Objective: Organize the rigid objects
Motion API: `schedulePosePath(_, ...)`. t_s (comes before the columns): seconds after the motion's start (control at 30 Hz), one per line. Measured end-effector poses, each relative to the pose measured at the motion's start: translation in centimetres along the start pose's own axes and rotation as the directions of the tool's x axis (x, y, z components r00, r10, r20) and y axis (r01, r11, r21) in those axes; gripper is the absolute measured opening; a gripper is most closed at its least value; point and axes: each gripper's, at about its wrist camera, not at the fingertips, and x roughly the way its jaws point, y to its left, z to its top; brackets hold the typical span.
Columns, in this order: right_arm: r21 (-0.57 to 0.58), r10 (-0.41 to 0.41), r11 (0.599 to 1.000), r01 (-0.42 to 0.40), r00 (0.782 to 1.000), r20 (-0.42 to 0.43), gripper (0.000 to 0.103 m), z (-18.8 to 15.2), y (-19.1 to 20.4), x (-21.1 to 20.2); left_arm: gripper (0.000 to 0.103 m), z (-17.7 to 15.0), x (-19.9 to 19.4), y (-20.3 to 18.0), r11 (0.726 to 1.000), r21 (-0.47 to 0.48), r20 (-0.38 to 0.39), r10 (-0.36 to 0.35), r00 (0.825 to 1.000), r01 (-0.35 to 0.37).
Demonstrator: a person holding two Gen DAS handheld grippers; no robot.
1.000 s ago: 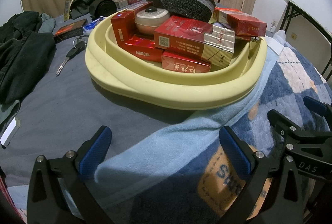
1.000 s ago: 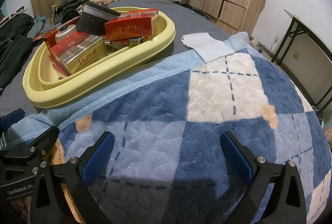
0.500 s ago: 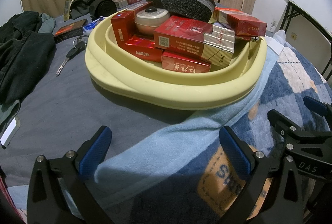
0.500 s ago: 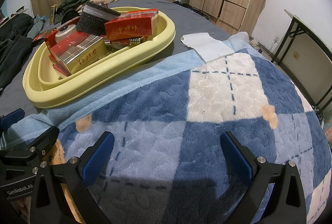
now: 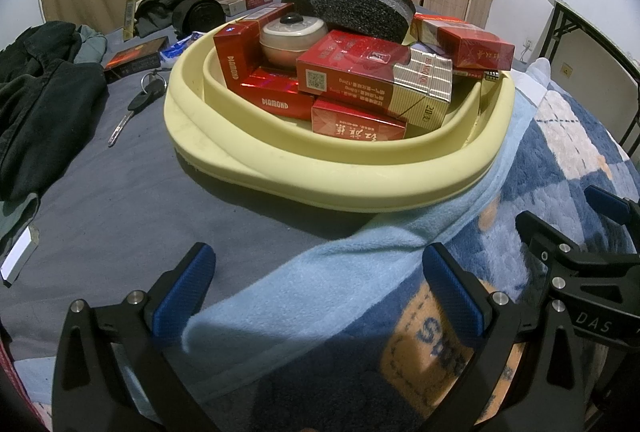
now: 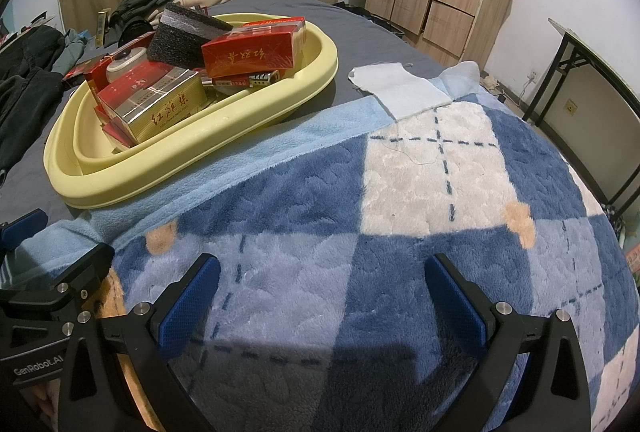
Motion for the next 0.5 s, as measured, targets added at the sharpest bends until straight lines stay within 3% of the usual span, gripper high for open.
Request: schedulePosePath(0.5,0.0,-0.001,1.0,0.001,1.0,0.0,0.103,0.0,0.07,-0.03,0.103,0.04,0.01,0.02,1.0,0.0,0.0,0.0,1.0,0.0)
